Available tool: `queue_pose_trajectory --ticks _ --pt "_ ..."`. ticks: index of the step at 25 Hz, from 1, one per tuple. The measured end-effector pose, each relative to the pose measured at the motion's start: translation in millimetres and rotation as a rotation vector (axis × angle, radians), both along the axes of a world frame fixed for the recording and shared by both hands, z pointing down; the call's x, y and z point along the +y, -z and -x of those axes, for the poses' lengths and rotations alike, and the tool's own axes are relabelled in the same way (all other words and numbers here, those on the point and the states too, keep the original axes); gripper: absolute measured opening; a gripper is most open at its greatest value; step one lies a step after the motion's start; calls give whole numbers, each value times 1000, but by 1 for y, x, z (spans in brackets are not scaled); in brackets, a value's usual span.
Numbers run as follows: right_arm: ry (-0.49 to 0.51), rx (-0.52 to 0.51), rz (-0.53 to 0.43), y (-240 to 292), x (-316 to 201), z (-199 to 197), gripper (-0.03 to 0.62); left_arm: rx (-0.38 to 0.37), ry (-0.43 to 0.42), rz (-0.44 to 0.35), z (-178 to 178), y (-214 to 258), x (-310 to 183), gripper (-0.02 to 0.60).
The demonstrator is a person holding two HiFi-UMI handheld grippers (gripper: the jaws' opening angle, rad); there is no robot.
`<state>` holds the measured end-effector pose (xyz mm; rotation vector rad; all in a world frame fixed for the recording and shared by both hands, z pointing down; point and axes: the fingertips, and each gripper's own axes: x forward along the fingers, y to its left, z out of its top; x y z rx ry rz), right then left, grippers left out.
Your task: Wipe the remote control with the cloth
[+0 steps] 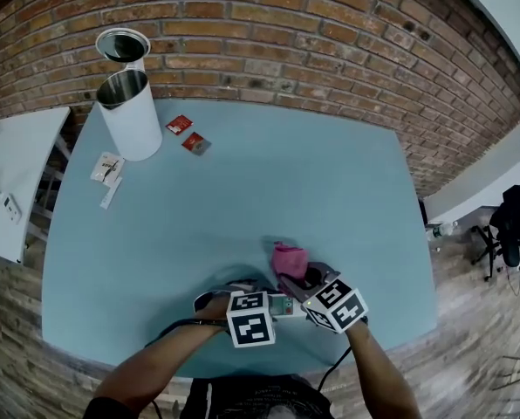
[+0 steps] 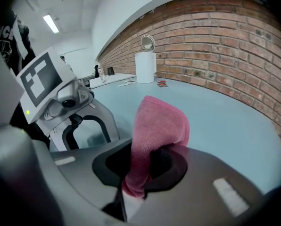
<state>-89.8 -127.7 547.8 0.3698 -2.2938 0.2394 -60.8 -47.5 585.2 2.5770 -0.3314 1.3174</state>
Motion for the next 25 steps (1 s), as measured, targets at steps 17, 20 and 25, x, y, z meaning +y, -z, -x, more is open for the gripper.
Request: queue_pose_trajectory --ticks 17,20,25 --pt "-162 -42 32 -3 -29 -55 67 -21 10 6 1 -1 -1 284" --pt "-190 -59 45 -3 -33 -64 67 -30 14 8 2 -1 -1 282" --pt "-229 -82 63 -4 -37 -80 67 -39 13 13 4 -3 -1 284"
